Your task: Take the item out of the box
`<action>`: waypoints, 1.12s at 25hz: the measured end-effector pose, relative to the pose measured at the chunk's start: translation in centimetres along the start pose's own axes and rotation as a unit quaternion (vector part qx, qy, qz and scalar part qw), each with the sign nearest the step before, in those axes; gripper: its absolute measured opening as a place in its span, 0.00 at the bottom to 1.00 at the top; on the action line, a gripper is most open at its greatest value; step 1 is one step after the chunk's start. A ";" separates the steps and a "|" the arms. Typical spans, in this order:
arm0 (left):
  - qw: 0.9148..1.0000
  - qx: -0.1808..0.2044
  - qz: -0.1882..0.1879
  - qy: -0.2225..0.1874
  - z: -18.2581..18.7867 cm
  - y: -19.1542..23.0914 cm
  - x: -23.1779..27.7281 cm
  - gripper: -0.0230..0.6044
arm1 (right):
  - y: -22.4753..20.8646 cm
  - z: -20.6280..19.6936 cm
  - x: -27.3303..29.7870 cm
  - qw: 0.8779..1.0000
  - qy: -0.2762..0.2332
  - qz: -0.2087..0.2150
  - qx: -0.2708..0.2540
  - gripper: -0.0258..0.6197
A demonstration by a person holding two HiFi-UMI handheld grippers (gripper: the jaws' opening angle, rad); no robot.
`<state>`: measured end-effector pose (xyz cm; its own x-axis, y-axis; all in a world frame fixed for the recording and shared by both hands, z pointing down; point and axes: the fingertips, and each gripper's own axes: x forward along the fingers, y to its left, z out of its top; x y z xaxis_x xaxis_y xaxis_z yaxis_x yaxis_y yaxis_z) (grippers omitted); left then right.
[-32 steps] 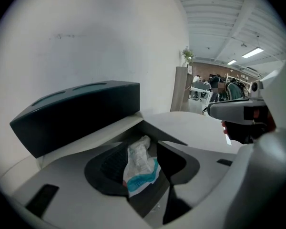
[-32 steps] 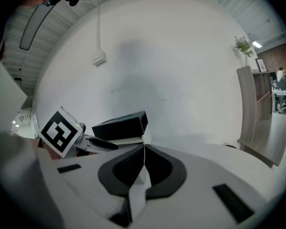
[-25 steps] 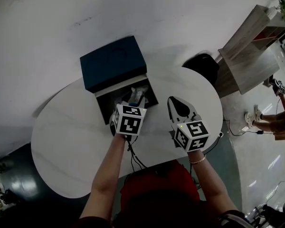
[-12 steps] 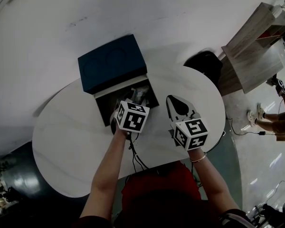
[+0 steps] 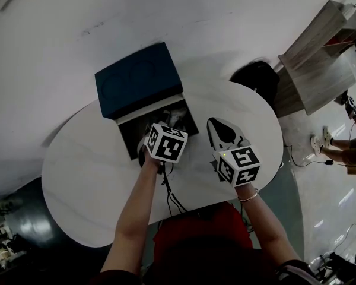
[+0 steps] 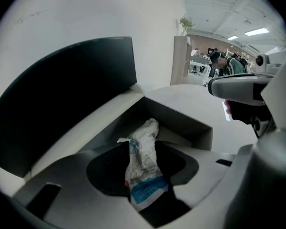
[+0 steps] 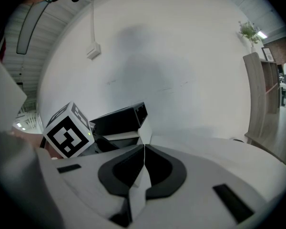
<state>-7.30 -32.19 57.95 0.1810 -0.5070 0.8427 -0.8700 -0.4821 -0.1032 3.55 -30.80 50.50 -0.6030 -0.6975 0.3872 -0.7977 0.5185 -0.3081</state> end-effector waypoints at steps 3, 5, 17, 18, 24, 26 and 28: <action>1.000 0.011 -0.003 0.003 0.0 -0.1 0.1 0.33 | 0.0 0.0 0.0 1.000 0.002 0.001 0.001 0.07; 1.000 0.014 -0.007 0.002 0.0 -0.1 0.1 0.31 | 0.0 -0.1 0.1 1.000 0.003 0.000 0.001 0.06; 1.000 0.014 -0.021 -0.018 0.2 -0.2 -0.3 0.20 | 0.9 -0.2 -0.1 1.000 0.008 0.000 -0.005 0.07; 0.999 0.014 -0.021 -0.021 0.2 -0.3 -0.5 0.20 | 1.0 -0.2 -0.2 1.000 0.007 0.000 -0.006 0.07; 0.998 0.032 -0.013 -0.054 1.4 -0.5 -2.0 0.20 | 0.8 0.0 -0.8 1.000 0.004 -0.015 -0.010 0.06; 0.997 0.040 -0.014 -0.070 1.9 -0.6 -2.6 0.20 | 1.0 0.0 -1.0 1.000 0.002 -0.018 -0.011 0.06; 0.995 0.043 -0.014 -0.084 2.3 -0.8 -3.4 0.20 | 1.2 0.2 -1.2 1.000 0.000 -0.020 -0.012 0.06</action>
<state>-6.19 -31.77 53.99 0.2857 -0.6010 0.7464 -0.8227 -0.5533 -0.1306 3.33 -29.46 49.50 -0.5706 -0.7184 0.3980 -0.8212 0.5022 -0.2710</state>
